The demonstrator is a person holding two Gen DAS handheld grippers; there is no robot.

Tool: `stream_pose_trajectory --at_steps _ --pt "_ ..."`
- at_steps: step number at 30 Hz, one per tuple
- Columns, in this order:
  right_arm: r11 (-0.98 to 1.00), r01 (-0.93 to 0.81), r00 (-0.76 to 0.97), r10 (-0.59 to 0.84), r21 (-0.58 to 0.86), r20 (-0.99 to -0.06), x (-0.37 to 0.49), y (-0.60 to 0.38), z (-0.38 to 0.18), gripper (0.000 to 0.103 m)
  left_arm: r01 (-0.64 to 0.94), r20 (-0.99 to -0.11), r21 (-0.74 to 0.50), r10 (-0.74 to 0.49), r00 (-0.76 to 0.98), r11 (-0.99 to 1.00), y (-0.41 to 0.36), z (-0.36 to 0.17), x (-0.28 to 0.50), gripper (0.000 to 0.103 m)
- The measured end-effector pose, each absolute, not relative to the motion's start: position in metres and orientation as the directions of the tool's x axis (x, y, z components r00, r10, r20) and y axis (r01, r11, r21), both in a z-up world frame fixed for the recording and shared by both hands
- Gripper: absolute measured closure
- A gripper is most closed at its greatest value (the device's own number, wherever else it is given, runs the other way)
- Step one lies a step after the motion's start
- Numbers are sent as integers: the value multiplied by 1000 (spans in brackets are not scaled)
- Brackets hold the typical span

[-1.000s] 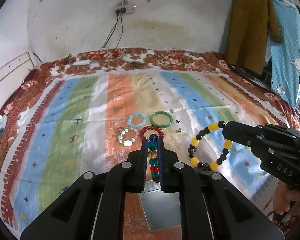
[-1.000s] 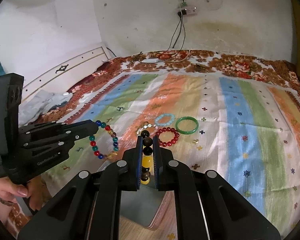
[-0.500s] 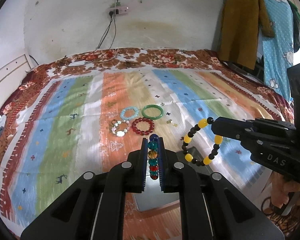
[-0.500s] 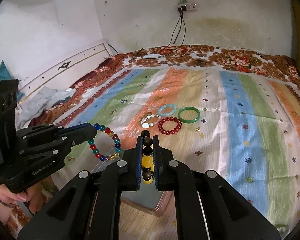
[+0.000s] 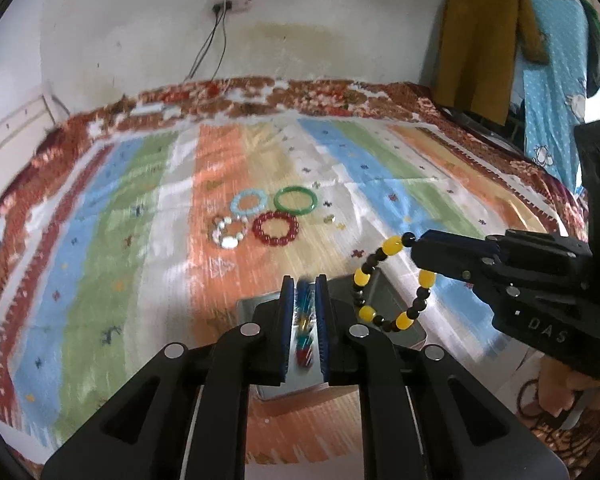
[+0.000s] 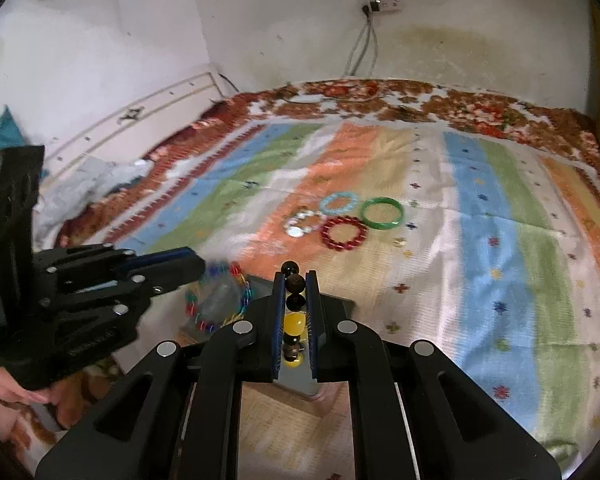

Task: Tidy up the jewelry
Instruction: 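Open both grippers to drop the bracelets into the tin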

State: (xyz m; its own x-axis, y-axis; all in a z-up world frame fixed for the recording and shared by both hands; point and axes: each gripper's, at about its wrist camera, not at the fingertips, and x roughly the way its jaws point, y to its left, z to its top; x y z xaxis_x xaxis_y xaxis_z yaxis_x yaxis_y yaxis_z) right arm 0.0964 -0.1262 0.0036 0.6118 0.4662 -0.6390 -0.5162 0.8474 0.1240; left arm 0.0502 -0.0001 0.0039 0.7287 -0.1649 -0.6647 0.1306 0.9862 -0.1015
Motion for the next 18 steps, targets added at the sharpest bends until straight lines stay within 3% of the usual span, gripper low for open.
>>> stream_pose_trajectory --at_steps 2,4,11,18 --pt "858 -500 617 450 120 -645 99 -128 2 88 111 -658 -108 -155 737 988 5 5 50 72" --pt "866 -483 623 445 130 -643 102 -132 2 69 94 -655 -113 -146 741 989 8 6 50 69" --pt "878 -454 618 431 150 -658 108 -138 -3 68 50 -663 -134 -127 738 990 18 6 53 69" --pt "888 -432 622 422 161 -660 119 -142 -4 60 -47 -692 -165 -82 717 985 46 4 63 60"
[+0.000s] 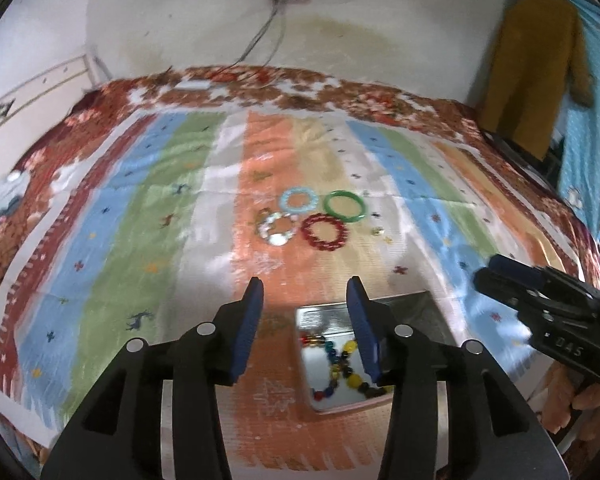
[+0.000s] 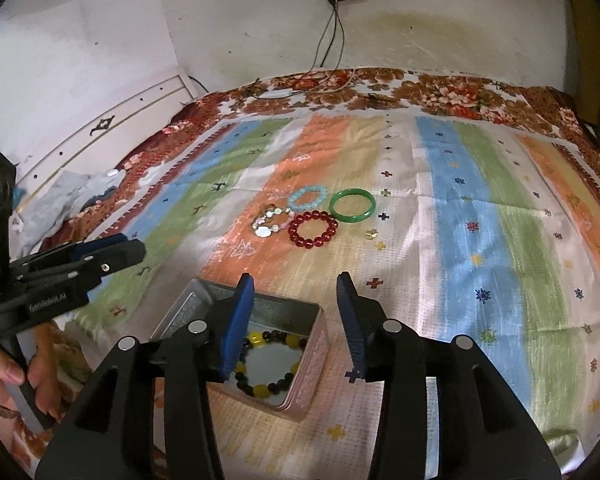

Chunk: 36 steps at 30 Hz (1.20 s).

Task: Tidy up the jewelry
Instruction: 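Open both grippers to drop the bracelets into the tin, then move both open grippers back toward the remaining bracelets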

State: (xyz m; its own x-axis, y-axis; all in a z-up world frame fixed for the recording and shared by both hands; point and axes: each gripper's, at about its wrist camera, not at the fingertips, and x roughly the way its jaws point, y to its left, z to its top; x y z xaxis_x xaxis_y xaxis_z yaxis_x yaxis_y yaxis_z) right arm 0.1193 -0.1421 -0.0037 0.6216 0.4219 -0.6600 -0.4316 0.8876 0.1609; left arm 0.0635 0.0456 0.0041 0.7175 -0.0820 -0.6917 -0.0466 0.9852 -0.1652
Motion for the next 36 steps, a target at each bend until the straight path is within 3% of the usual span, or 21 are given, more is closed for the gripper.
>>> stream_pose_trajectory --at_steps 9,25,36 --pt "891 -422 604 415 168 -681 138 -142 -8 47 -78 -741 -133 -46 670 988 55 -5 89 53" --pt "883 -438 564 415 167 -714 186 -126 -19 47 -70 -799 -99 -37 600 993 62 -19 146 46" --pt "873 -439 501 434 212 -749 216 -117 -33 47 -98 -823 -163 -81 562 982 77 -30 179 42"
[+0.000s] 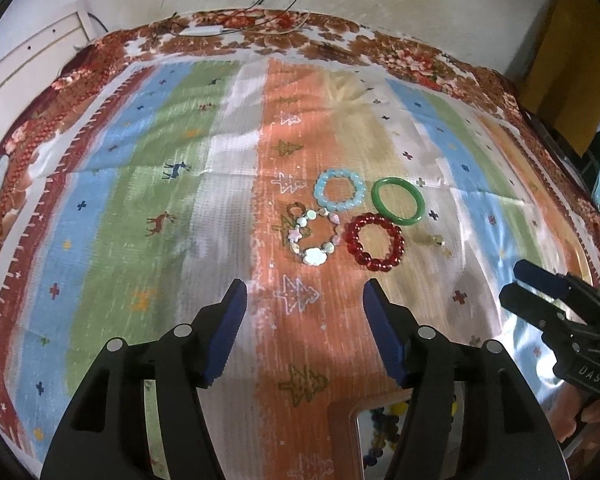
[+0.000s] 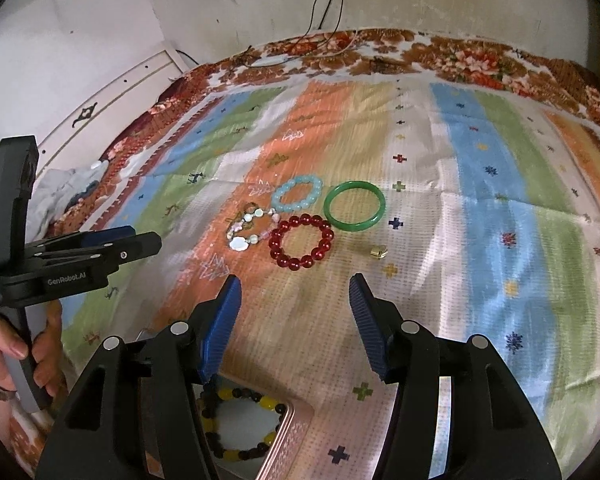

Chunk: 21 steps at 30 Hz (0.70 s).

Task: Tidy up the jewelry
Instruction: 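Move both open grippers back toward the remaining bracelets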

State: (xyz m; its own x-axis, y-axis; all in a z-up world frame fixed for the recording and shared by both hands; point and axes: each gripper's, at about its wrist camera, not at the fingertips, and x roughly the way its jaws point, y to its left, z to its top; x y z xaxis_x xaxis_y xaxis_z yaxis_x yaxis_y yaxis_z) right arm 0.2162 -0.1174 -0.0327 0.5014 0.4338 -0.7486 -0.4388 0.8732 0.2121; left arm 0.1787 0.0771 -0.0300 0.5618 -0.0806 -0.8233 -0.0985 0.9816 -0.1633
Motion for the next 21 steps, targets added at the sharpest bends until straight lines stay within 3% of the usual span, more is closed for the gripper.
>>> stream_pose_trajectory --at_steps 21 --pt "852 -426 377 472 303 -797 273 -98 -57 43 -113 -858 -244 -161 487 963 89 -56 226 40"
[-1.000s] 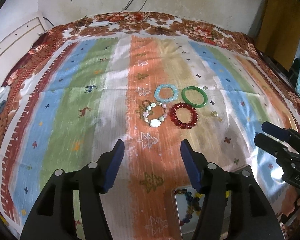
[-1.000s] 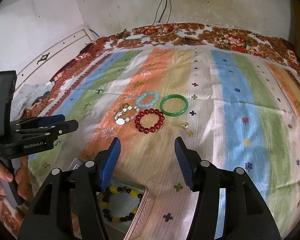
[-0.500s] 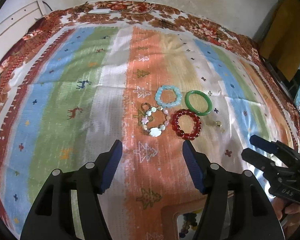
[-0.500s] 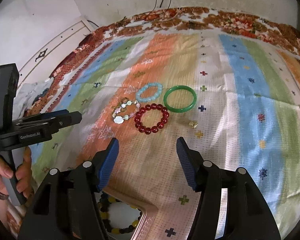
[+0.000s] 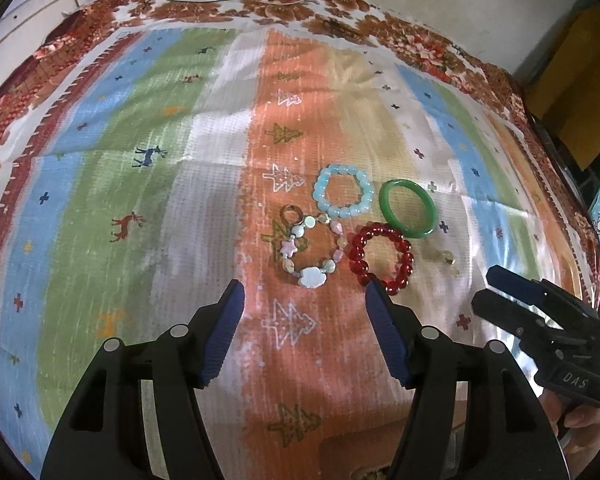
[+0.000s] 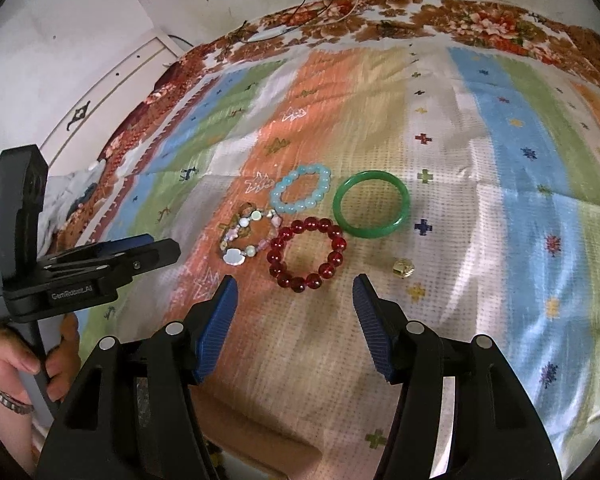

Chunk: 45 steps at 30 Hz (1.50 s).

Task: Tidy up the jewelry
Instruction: 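Move both open grippers back toward the remaining bracelets, then grasp the white charm bracelet with the left gripper while the right grasps the red bead bracelet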

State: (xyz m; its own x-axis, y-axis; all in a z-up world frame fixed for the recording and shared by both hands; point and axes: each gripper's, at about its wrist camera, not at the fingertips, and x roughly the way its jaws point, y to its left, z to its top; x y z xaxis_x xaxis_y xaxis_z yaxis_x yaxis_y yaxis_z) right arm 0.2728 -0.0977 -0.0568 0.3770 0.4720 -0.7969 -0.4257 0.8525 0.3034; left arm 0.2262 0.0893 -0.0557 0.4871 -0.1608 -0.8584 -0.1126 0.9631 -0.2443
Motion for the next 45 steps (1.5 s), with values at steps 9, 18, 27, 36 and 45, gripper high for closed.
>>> stream_pose_trajectory --at_steps 9,18,27,36,45 --pt "855 -410 341 466 317 -816 291 -92 -71 43 -112 -875 -221 -146 462 969 89 -68 247 40" --pt "857 -396 316 465 331 -827 305 -88 -84 43 -111 -892 -184 -119 436 977 89 -80 260 40" --pt "868 -382 301 443 319 -845 317 -84 -97 43 -114 -905 -172 -111 411 978 91 -92 271 40" --pt "871 -391 293 425 299 -856 327 -77 -111 43 -107 -920 -148 -97 379 983 89 -103 283 40" --pt "875 -401 282 400 272 -872 338 -69 -119 43 -99 -931 -113 -71 358 989 89 -113 293 43"
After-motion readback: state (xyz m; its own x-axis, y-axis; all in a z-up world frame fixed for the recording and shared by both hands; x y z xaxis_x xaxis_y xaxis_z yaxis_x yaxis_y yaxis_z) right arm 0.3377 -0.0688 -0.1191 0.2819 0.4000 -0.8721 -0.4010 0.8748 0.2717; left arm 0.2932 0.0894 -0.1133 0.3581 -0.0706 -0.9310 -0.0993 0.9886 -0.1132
